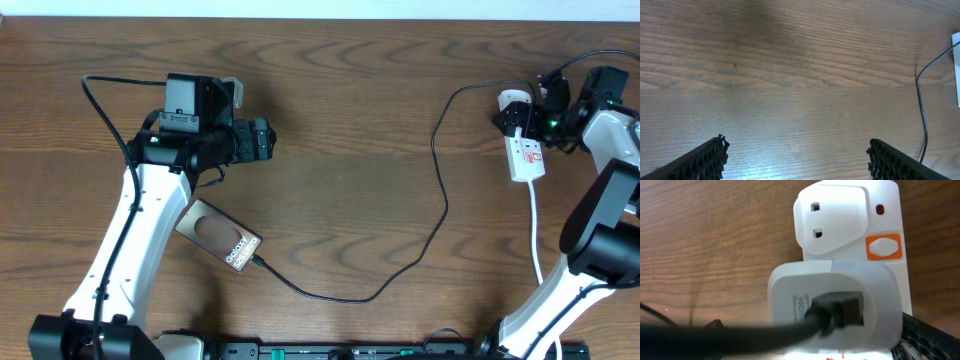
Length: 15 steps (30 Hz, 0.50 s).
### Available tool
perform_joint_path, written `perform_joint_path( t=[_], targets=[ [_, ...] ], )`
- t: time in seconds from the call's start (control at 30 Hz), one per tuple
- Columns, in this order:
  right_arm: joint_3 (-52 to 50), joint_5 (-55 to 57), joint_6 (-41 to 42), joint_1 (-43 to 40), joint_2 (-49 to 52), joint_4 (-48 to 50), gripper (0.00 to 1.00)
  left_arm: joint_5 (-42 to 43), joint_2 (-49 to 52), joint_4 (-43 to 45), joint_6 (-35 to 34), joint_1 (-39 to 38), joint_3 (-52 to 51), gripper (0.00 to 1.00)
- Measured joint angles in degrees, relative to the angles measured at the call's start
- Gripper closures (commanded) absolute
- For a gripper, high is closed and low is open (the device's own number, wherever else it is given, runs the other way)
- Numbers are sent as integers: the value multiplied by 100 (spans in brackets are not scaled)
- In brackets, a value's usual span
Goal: Plug charger to phone and switch on socket
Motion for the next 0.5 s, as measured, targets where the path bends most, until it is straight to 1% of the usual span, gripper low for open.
perform_joint_path(
  t=[0.23,0.5],
  targets=[
    [61,46,0,7,35,-79,8,0,0,0,0,0,0,12],
    [90,90,0,9,46,-109,7,0,0,0,0,0,0,11]
  ],
)
